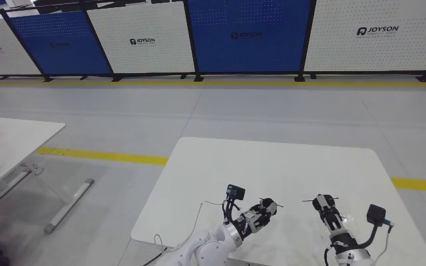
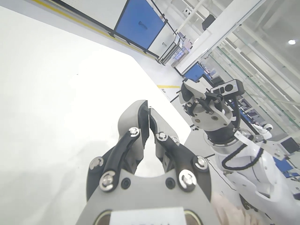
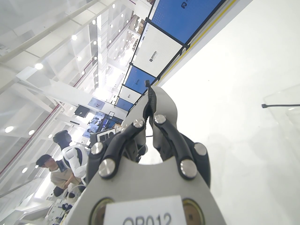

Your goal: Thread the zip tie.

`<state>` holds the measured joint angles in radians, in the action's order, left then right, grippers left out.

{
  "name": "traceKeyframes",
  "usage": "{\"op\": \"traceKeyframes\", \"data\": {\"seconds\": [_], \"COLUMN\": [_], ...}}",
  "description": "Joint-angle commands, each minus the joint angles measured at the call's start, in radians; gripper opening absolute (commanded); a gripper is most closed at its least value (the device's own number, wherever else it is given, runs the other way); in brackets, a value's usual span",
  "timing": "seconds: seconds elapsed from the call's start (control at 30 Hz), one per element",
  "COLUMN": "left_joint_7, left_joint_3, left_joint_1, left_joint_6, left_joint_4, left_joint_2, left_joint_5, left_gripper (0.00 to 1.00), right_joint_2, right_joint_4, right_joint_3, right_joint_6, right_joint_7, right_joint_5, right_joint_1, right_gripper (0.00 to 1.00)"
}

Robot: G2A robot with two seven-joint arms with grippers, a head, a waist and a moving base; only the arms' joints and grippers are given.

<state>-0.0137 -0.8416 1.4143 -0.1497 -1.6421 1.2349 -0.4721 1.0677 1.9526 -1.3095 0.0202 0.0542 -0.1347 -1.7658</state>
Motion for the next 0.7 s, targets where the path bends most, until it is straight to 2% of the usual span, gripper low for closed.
{"op": "traceKeyframes", "data": {"seconds": [0.0,0.13,0.4,0.5,0.6,0.67], "left_joint_7": [0.000,0.000,0.000,0.000,0.000,0.000], "left_joint_3": [0.000,0.000,0.000,0.000,0.000,0.000], "left_joint_1": [0.000,0.000,0.000,0.000,0.000,0.000], "left_joint_6": [0.000,0.000,0.000,0.000,0.000,0.000], "left_joint_4": [0.000,0.000,0.000,0.000,0.000,0.000], "left_joint_2": [0.000,0.000,0.000,0.000,0.000,0.000], "left_joint_5": [0.000,0.000,0.000,0.000,0.000,0.000], "left_gripper": [0.00,0.00,0.00,0.00,0.00,0.00], "right_joint_2": [0.001,0.007,0.020,0.026,0.031,0.031], "right_joint_4": [-0.001,-0.002,-0.041,-0.050,-0.059,-0.059], "right_joint_3": [0.000,0.002,0.008,0.022,0.049,0.049], "right_joint_6": [0.003,0.052,0.189,0.192,0.128,0.128], "right_joint_7": [0.003,0.029,0.124,0.193,0.223,0.223], "right_joint_5": [0.001,0.010,0.014,-0.060,-0.175,-0.175], "right_joint_1": [0.002,-0.016,-0.071,-0.091,-0.099,-0.099], "right_gripper": [0.00,0.00,0.00,0.00,0.00,0.00]}}
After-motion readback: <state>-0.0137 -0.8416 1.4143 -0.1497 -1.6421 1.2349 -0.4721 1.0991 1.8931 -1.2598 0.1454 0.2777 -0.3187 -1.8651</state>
